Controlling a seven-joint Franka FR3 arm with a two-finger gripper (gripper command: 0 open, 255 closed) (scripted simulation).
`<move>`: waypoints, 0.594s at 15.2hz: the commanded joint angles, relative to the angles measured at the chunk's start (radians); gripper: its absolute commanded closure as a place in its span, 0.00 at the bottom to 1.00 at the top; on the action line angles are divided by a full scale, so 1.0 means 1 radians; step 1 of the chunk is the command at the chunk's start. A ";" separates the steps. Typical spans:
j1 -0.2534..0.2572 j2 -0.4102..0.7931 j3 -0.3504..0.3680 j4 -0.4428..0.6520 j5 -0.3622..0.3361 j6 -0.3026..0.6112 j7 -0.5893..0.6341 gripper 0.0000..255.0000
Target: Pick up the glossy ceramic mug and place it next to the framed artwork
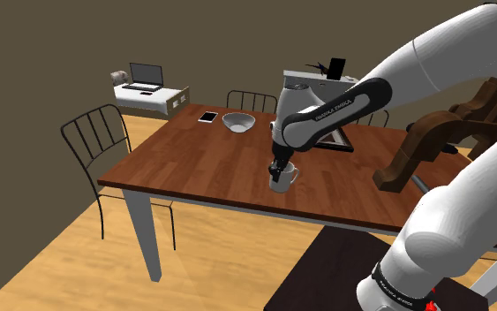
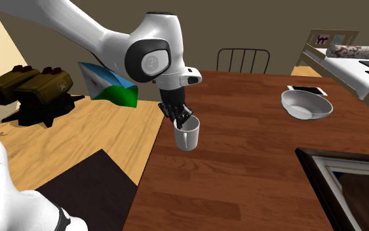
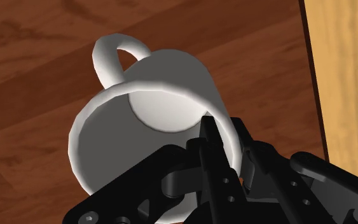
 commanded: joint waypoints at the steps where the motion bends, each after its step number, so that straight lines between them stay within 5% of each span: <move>1: 0.000 0.000 0.000 0.000 0.000 0.000 0.000 1.00; 9: 0.002 -0.055 0.000 0.038 0.007 -0.092 -0.008 1.00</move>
